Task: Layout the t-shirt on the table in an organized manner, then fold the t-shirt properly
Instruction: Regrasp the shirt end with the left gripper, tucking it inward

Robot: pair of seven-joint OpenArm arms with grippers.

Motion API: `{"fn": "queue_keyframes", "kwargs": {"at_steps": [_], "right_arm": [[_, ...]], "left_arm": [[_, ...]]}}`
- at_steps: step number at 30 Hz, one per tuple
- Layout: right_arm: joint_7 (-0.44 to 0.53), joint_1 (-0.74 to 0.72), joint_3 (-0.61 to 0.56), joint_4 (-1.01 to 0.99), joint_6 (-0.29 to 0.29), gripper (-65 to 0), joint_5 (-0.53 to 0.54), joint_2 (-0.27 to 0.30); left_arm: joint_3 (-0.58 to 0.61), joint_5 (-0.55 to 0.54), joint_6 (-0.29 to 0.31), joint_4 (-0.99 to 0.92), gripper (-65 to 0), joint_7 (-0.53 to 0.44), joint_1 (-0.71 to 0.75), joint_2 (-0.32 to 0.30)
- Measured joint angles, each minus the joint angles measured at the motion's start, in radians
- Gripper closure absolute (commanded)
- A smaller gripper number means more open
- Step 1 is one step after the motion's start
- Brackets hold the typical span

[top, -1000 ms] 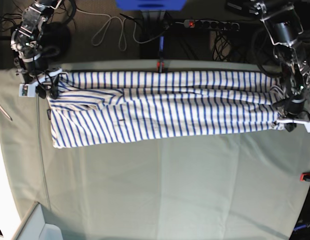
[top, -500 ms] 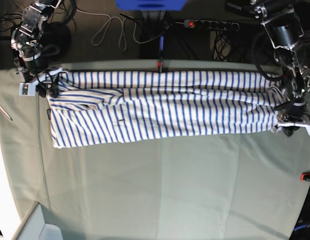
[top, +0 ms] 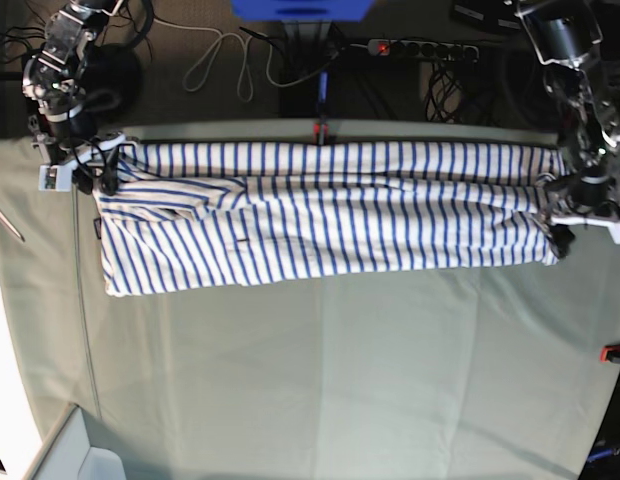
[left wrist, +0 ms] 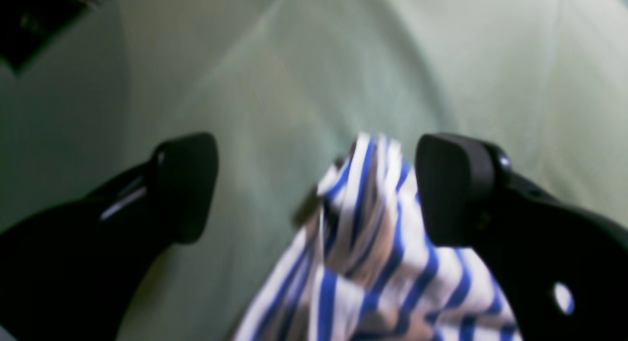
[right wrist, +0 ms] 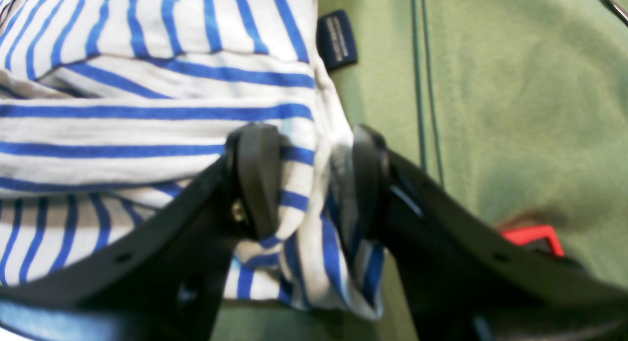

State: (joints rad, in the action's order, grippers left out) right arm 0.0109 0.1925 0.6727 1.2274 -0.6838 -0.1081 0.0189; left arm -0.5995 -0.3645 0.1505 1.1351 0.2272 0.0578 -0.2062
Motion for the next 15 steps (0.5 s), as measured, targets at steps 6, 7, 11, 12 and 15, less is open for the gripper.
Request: {"fn": "queue_keyframes", "kwargs": {"at_steps": [6,7,11,12,15], "right_arm": [[0.0,0.0,0.0,0.0,0.0,-25.4,0.0,0.0],[0.001,0.0,0.0,0.0,0.0,-25.4,0.0,0.0],[0.0,0.0,0.0,0.0,0.0,-25.4,0.0,0.0],[0.0,0.0,0.0,0.0,0.0,-25.4,0.0,0.0],[0.0,0.0,0.0,0.0,0.0,-25.4,0.0,0.0]], "left_arm": [[0.006,0.0,0.003,-0.032,-61.7,-0.014,0.045,0.042],[0.006,0.0,0.004,-0.031,-61.7,-0.021,0.053,0.043],[0.006,0.0,0.003,-0.034,-58.8,-0.024,0.059,0.045],[0.005,0.0,0.003,-0.035,-55.0,-0.027,0.059,0.046],[0.005,-0.003,0.003,-0.036,-36.8,-0.023,0.059,0.046]]}}
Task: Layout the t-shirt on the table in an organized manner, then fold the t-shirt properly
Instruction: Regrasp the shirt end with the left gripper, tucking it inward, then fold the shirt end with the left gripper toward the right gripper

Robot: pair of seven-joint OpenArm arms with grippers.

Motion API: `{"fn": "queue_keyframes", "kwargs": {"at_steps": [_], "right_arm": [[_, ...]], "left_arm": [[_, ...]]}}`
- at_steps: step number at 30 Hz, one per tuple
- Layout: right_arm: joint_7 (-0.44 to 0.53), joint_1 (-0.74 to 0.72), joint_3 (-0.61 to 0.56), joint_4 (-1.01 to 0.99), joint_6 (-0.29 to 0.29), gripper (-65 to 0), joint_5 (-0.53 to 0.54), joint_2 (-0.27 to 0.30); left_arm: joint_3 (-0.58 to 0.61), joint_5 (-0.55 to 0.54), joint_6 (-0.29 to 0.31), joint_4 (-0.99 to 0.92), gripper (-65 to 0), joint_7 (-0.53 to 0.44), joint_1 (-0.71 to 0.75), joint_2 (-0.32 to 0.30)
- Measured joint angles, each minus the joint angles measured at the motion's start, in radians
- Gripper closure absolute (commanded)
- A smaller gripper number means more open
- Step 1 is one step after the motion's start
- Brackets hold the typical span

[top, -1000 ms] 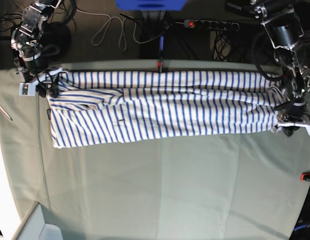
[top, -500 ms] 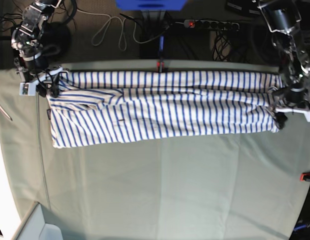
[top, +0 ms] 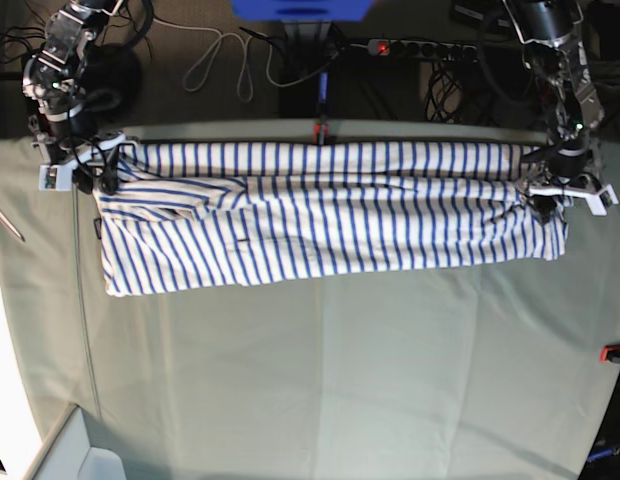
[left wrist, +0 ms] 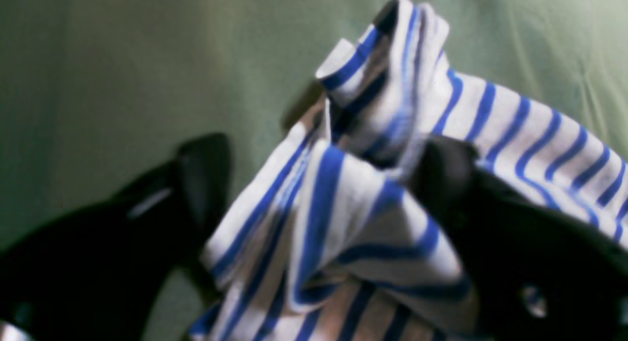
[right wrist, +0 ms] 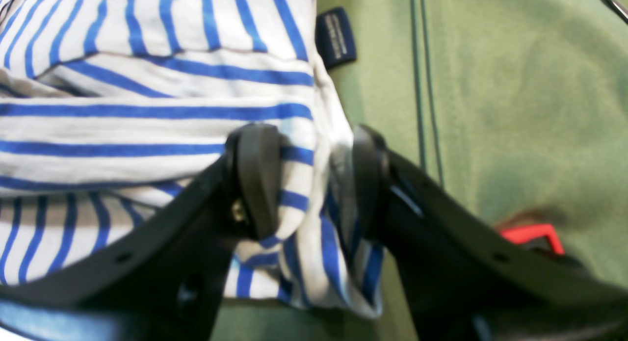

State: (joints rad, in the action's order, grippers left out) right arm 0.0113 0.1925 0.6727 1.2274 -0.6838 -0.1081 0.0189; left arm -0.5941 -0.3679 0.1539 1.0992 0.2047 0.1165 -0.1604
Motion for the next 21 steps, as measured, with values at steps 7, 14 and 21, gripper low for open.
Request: {"fn": "queue_keyframes", "kwargs": {"at_steps": [7,14,21], "right_arm": [[0.0,0.0,0.0,0.0,0.0,-25.4,0.0,0.0],[-0.001,0.003,-0.001,0.0,0.0,-25.5,0.0,-0.003],[0.0,0.001,0.0,0.001,0.0,-25.6,0.0,-0.021]], "left_arm": [[0.0,0.004,0.004,-0.002,-1.6,0.024,-0.026,0.006],[0.049,0.012,-0.011,0.292,0.0,0.028,0.06,0.061],[0.351,0.016,-0.019,0.57,0.0,0.03,0.204,0.128]]}}
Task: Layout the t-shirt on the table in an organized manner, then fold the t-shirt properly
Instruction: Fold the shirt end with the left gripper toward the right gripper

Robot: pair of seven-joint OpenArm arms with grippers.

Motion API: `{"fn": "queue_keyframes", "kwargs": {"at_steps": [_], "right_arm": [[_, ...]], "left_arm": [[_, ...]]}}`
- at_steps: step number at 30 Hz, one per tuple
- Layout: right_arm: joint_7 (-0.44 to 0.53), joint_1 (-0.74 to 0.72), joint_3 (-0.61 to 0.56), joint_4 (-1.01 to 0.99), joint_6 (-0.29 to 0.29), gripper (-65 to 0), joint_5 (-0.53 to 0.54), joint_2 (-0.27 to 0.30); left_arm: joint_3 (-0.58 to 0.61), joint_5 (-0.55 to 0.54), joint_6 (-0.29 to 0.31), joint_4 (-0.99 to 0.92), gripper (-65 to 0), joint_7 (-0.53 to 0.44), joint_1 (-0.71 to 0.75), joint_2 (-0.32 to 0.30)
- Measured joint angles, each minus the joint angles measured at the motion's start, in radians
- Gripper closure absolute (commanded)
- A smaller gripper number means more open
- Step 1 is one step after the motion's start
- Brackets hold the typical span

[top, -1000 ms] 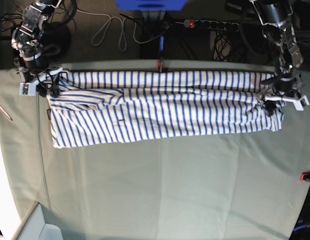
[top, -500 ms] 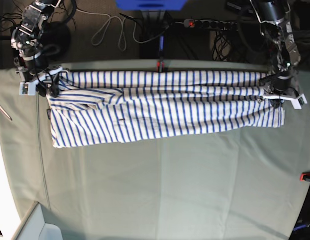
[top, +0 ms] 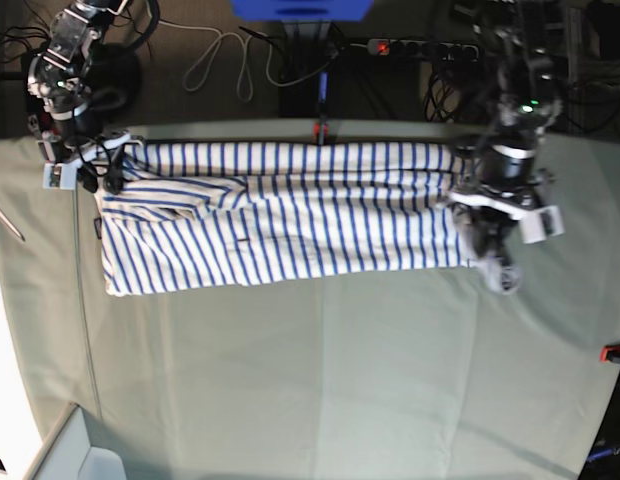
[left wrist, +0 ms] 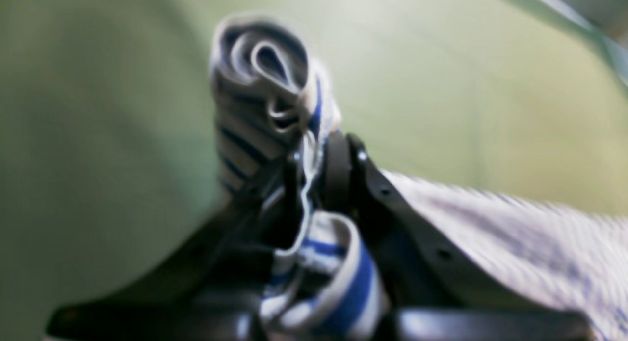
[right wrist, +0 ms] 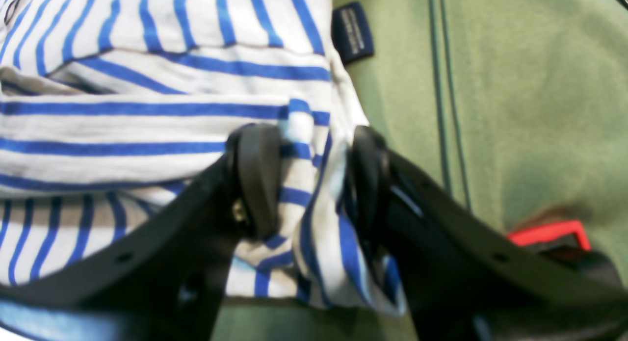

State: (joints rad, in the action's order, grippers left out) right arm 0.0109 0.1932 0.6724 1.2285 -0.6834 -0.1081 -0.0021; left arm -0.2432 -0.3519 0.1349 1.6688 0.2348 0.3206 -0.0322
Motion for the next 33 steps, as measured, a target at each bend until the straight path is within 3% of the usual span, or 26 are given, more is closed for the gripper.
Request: {"fn": "queue_keyframes", "kwargs": {"at_steps": [5,10,17,31,33], "right_arm": [[0.001,0.002,0.0,0.0,0.0,-25.6,0.0,-0.001],[0.001,0.002,0.0,0.0,0.0,-25.6,0.0,-0.004],[0.001,0.013,0.0,0.003,0.0,-25.6,0.0,-0.003],[0.001,0.013,0.0,0.003,0.0,-25.6,0.0,-0.003],[0.001,0.013,0.0,0.003,0.0,-25.6,0.0,-0.003]], "left_arm": [[0.383,0.142,0.003,0.012,0.0,0.002,-0.04,-0.012],[0.599,0.298,0.005,-0.067,0.0,0.0,-0.12,0.017],[0.606,0.4,0.004,-0.158,0.0,0.002,-0.121,0.06],[0.525,0.403,-0.002,-0.122,-0.1,0.003,-0.121,0.068],[0.506,0.4,-0.035,-0.112,-0.1,-0.008,-0.122,0.067]]}}
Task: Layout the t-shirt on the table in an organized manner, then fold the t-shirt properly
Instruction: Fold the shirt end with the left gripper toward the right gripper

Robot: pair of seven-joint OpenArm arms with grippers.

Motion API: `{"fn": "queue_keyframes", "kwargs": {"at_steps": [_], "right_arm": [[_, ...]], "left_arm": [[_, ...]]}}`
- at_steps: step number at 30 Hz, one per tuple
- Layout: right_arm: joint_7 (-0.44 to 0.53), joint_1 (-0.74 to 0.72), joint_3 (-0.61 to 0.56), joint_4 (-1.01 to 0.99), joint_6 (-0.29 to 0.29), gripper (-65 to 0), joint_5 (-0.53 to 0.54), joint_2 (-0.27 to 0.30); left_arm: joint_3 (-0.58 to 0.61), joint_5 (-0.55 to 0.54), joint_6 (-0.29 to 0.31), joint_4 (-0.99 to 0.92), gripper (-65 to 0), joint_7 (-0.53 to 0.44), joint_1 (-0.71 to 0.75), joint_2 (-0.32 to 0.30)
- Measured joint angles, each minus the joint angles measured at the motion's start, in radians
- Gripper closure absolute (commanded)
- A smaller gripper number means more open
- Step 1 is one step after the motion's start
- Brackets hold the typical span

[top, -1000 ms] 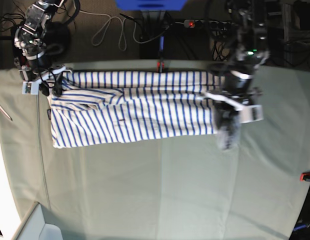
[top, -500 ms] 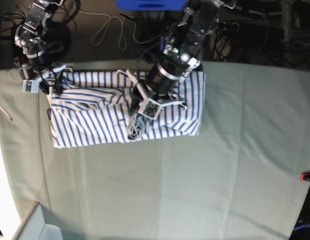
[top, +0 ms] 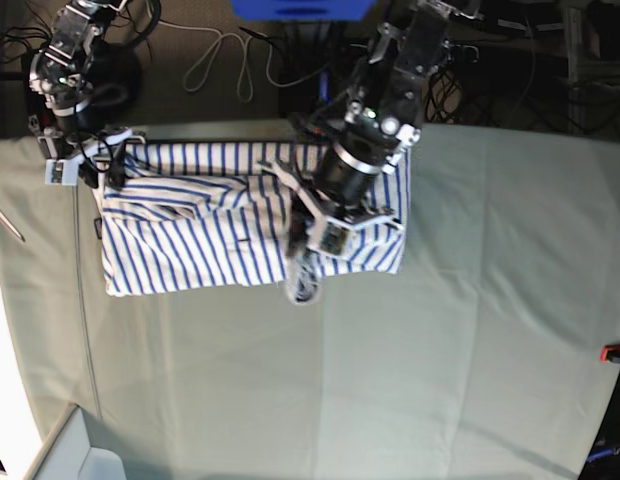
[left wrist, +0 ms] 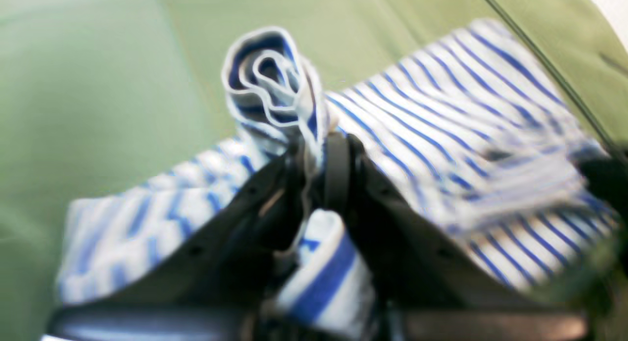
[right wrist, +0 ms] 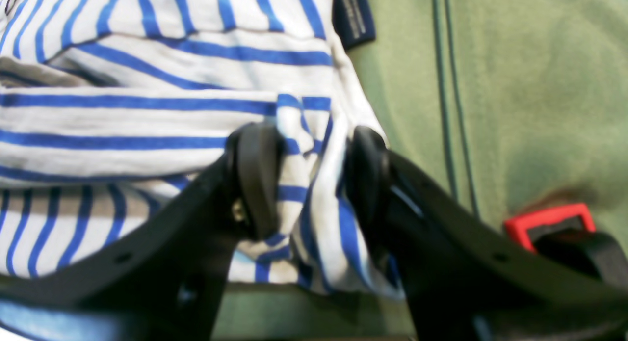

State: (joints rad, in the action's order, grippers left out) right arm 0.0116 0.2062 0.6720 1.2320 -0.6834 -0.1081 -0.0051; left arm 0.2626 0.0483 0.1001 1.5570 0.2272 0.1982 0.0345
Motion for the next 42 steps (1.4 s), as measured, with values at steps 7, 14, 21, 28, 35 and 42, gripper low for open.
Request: {"fn": "queue_keyframes", "kwargs": {"at_steps": [7,14,21,28,35,42], "right_arm": [[0.0,0.0,0.0,0.0,0.0,-25.6,0.0,0.001],[0.0,0.0,0.0,0.0,0.0,-25.6,0.0,0.002],[0.0,0.0,0.0,0.0,0.0,-25.6,0.0,0.011],[0.0,0.0,0.0,0.0,0.0,-25.6,0.0,0.014],[-0.002,-0.006,0.0,0.0,0.0,-25.6,-0.001,0.014],[-0.016,-0.006,0.003,0.05,0.0,-25.7,-0.011,0.007]], "left_arm": [[-0.02,0.0,-0.002,0.081,-0.1,0.001,-0.005,-0.001],[0.019,0.008,-0.006,-0.029,-0.1,0.016,-0.029,0.013],[0.103,0.007,-0.006,-0.081,-18.4,0.019,-0.05,0.018],[0.119,-0.002,-0.006,-0.018,-38.6,0.004,-0.04,0.016],[0.07,-0.005,0.006,0.146,-27.2,-0.027,-0.017,0.003],[0.013,-0.005,0.0,-0.065,-23.7,-0.027,-0.014,-0.02]]}}
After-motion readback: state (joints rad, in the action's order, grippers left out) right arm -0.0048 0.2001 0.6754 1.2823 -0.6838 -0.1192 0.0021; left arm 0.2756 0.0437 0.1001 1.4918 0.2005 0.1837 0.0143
